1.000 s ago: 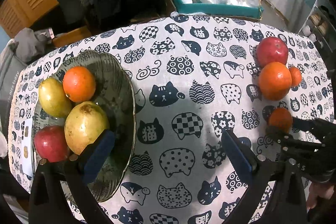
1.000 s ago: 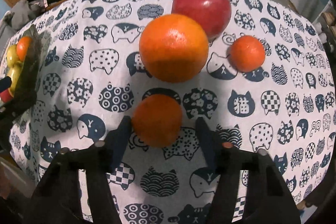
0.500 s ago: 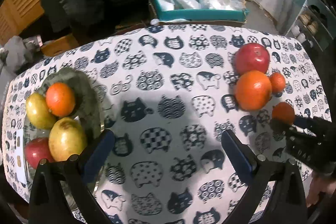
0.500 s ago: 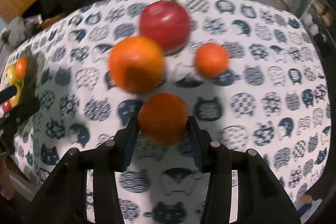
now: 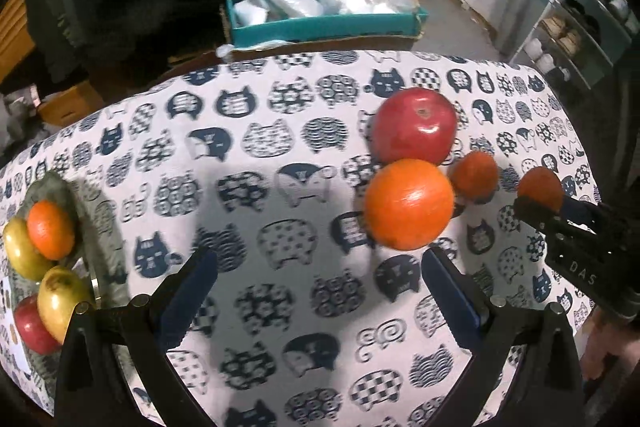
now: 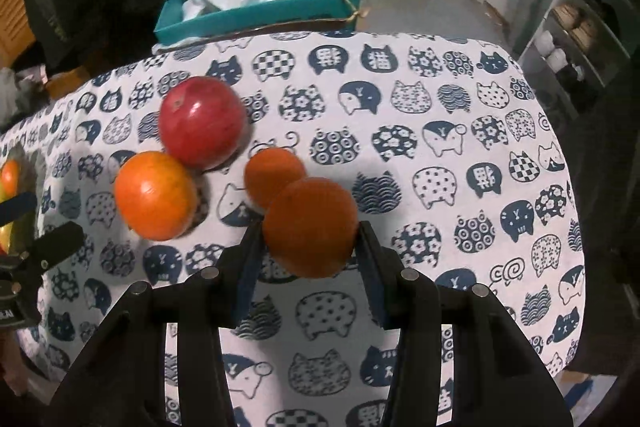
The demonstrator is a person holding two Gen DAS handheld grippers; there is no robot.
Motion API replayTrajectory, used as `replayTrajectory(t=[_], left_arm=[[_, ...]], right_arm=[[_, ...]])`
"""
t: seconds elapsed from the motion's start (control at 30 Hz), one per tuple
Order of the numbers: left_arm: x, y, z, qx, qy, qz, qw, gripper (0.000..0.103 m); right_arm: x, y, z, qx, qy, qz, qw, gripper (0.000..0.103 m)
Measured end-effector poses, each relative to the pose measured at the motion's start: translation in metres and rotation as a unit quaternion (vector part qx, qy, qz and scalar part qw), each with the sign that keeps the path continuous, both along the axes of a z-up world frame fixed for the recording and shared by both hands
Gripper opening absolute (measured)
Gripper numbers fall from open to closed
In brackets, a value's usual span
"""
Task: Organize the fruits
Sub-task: 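Grasp an orange with the left tool while the right tool holds its orange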
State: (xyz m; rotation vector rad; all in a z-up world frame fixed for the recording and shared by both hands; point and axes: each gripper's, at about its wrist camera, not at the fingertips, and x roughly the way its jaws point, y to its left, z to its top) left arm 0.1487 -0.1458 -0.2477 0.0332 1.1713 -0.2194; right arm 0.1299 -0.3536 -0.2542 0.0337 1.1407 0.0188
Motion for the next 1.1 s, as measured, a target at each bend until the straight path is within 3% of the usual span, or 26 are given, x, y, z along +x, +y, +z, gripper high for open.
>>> replayTrajectory(t=[0.5,0.77,0.9,1.0,1.1], left_arm=[[0.025,-0.046,-0.024,-0.017,0.027,-0.011,0.9994,0.102],[0.036,-0.063,-0.042,-0.005,0.038,-0.014,0.9992,0.102],[0.038,-0.059,-0.047,-0.008,0.045,-0.006,0.9989,0.082],[0.037,-0.057,-0.046,-0.038,0.048,-0.015,0.9980,0.069],[0.033,-0.060,-0.045,-0.027,0.038,-0.019,0.9987,0.068]], right_arm=[[0.006,-0.023,-0.013,0.009,0.007,-0.019,1.000,0.045],[0.003,-0.031,-0.015,0.017,0.011,-0.030,0.999,0.045],[0.003,-0.031,-0.016,0.017,0.012,-0.029,0.999,0.045],[0.003,-0.030,-0.018,0.016,0.014,-0.028,0.999,0.045],[0.003,-0.028,-0.020,0.015,0.015,-0.027,0.999,0.045]])
